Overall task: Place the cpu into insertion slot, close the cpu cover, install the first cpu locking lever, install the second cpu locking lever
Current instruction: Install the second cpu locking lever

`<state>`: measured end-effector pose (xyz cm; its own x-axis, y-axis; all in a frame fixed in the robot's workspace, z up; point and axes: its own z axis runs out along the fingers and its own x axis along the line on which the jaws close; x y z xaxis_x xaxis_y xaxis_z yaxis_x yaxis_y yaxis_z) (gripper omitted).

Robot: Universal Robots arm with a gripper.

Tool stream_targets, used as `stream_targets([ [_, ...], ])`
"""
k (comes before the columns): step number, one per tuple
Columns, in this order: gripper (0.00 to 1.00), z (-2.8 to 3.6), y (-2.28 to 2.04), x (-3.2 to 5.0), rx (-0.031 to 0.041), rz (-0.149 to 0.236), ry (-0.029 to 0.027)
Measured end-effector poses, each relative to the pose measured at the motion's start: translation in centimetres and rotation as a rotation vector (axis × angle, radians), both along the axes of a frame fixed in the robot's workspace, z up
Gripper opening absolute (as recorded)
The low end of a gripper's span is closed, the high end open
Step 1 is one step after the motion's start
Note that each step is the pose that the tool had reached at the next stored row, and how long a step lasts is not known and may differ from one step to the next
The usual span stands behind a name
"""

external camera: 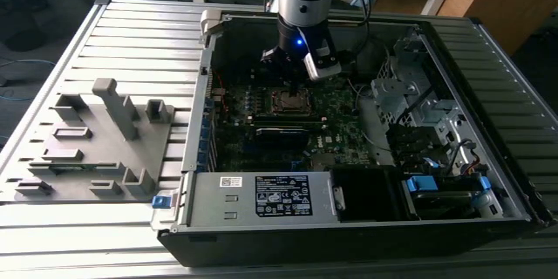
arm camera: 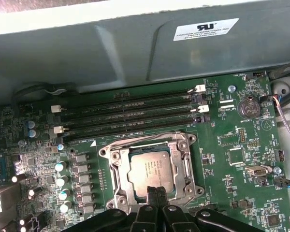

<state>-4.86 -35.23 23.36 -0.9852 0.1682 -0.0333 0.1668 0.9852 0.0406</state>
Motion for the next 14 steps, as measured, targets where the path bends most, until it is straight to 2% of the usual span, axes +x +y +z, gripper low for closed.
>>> stream_targets([
  [10, 0.11, 0.11, 0.00, 0.00, 0.0000, 0.000, 0.0000],
  [14, 0.11, 0.11, -0.13, 0.00, 0.0000, 0.000, 0.0001],
])
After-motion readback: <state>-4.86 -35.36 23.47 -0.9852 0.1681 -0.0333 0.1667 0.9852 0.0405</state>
